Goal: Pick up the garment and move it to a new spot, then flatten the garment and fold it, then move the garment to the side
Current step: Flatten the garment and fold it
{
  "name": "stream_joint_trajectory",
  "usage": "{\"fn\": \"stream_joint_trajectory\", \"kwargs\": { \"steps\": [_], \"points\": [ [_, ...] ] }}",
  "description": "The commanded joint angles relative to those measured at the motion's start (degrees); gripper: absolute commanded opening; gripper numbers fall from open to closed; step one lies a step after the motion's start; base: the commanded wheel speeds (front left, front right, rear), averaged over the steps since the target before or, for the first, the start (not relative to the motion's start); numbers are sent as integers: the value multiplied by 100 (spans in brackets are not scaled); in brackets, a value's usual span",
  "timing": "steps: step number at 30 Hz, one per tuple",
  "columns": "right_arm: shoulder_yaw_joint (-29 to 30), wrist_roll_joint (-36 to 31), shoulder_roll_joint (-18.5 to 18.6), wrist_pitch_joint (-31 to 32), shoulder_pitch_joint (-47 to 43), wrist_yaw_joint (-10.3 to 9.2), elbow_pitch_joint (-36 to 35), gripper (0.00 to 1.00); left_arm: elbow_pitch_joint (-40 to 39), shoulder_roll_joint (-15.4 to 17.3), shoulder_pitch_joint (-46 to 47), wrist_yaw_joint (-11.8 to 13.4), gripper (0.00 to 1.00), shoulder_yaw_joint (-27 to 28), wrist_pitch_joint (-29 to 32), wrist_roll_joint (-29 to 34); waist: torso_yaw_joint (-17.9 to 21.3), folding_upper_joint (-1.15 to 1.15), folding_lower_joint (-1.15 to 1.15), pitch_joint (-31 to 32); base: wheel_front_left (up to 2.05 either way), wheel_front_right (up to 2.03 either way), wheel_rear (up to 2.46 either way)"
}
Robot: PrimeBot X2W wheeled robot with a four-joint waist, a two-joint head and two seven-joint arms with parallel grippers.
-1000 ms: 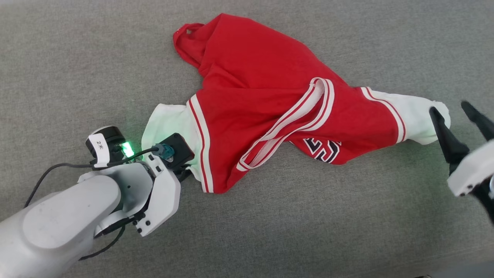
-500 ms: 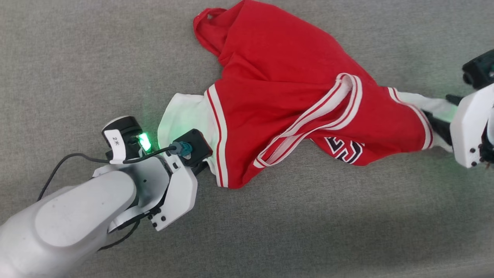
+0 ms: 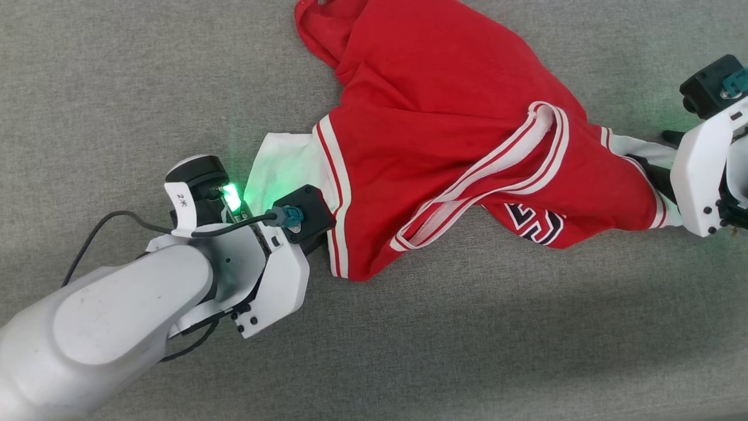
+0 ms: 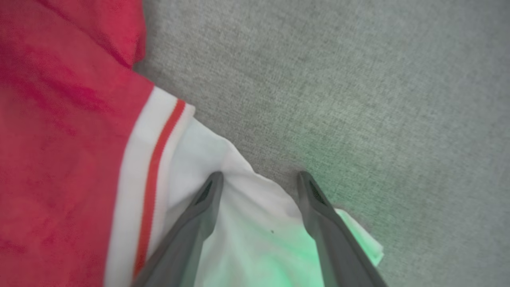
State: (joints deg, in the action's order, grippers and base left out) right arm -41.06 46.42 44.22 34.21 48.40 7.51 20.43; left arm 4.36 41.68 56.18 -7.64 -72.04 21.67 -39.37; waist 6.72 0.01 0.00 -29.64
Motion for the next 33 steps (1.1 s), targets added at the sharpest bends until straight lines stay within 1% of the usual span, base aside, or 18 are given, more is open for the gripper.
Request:
{"fn": "stream_joint_trajectory", "kwargs": {
  "steps": [1, 2, 3, 7, 9, 13, 17, 21, 22, 23, 24, 25, 28, 31, 33],
  "points": [
    [-269, 43, -147, -12, -87, -4, 161, 28, 262, -178, -192, 35, 0, -247, 103, 33, -15, -1, 0, -6, 0, 0, 0],
    [-340, 80, -152, -31, -53, -5, 212, 2, 275, -187, -185, 35, 0, -246, 78, 3, -23, -1, 0, -4, 0, 0, 0],
    [-415, 119, -149, -45, -25, -5, 246, 0, 289, -195, -176, 35, 0, -244, 64, -29, -31, -1, 0, -1, 0, 0, 0],
    [-536, 253, -88, -276, 100, -6, 371, 0, 399, -233, -121, 35, 0, -221, -230, -201, -68, -1, 0, 71, 0, 0, 0],
    [-477, 292, -54, -541, 181, -13, 425, 0, 444, -251, -71, 35, 0, -195, -467, -291, -101, -1, 0, 146, 0, 0, 0],
    [-293, 277, 65, -1197, 276, -10, 471, 0, 613, -265, 121, 35, 0, -141, -1169, -664, -196, -1, 0, 377, 0, 0, 0],
    [-3, 265, 177, -1783, 203, -7, 479, 0, 772, -275, 228, 28, 0, -133, -1949, -1304, -291, -1, 0, 661, 0, 0, 0],
    [368, 272, 331, -2187, 46, -7, 385, 0, 728, -252, 281, 28, 0, -68, -2689, -2069, -386, -1, 0, 901, 0, 0, 0],
    [477, 282, 348, -2273, 25, -7, 361, 0, 699, -235, 282, 28, 0, -20, -2835, -2251, -404, -1, 0, 946, 0, 0, 0],
    [477, 282, 348, -2273, 25, -7, 361, 0, 699, -235, 282, 28, 0, -20, -2835, -2251, -404, -1, 0, 946, 0, 0, 0],
    [590, 277, 355, -2366, 8, -7, 347, 0, 686, -213, 290, 28, 0, 23, -2957, -2451, -422, -1, 0, 984, 0, 0, 0],
    [854, 193, 321, -2558, 14, -7, 375, 0, 747, -167, 375, 28, 0, 151, -3169, -2752, -445, -1, 0, 1026, 0, 0, 0],
    [1265, 79, 44, -2848, 197, -6, 560, 0, 1041, -228, 521, 28, 0, 364, -3329, -3123, -458, -1, 0, 1043, 0, 0, 0],
    [1694, -13, -331, -3127, 506, -6, 835, 0, 1547, -404, 800, 28, 0, 604, -3380, -3384, -461, -1, 0, 978, 0, 0, 0],
    [1935, -97, -587, -3297, 821, -6, 1058, 0, 1937, -586, 1082, 28, 0, 760, -3325, -3523, -465, -1, 0, 879, 0, 0, 0]
  ]
}}
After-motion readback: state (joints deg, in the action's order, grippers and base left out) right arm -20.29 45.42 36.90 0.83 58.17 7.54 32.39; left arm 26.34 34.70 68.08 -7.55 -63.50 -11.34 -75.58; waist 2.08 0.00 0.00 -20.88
